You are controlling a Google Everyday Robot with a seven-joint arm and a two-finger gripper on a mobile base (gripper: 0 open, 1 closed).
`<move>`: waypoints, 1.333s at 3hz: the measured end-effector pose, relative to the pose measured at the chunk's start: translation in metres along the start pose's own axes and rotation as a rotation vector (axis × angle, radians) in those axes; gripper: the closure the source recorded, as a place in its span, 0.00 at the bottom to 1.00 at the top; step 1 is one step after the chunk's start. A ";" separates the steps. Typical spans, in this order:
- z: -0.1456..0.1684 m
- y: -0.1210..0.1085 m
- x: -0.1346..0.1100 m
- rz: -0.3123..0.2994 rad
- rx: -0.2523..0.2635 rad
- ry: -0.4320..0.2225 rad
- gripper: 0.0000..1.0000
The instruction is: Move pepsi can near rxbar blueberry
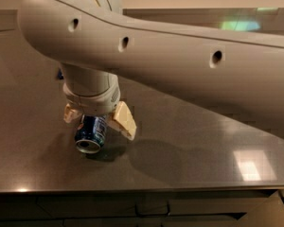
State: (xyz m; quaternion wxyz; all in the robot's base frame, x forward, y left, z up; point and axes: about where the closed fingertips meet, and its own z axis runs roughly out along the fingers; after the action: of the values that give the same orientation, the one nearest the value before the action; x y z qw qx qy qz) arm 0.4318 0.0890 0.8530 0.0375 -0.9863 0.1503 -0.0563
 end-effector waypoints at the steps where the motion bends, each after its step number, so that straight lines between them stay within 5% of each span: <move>1: -0.002 -0.002 0.007 0.015 -0.005 0.016 0.41; 3: -0.017 -0.015 0.038 0.142 0.013 0.051 0.88; 4: -0.028 -0.026 0.068 0.260 0.030 0.056 1.00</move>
Offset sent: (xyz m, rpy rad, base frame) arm 0.0339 -0.0003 0.0159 -0.0080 -0.0434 -0.1206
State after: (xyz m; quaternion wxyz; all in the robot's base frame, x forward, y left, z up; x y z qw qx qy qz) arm 0.5001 0.0918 0.8895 0.0553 -0.9558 0.2772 -0.0806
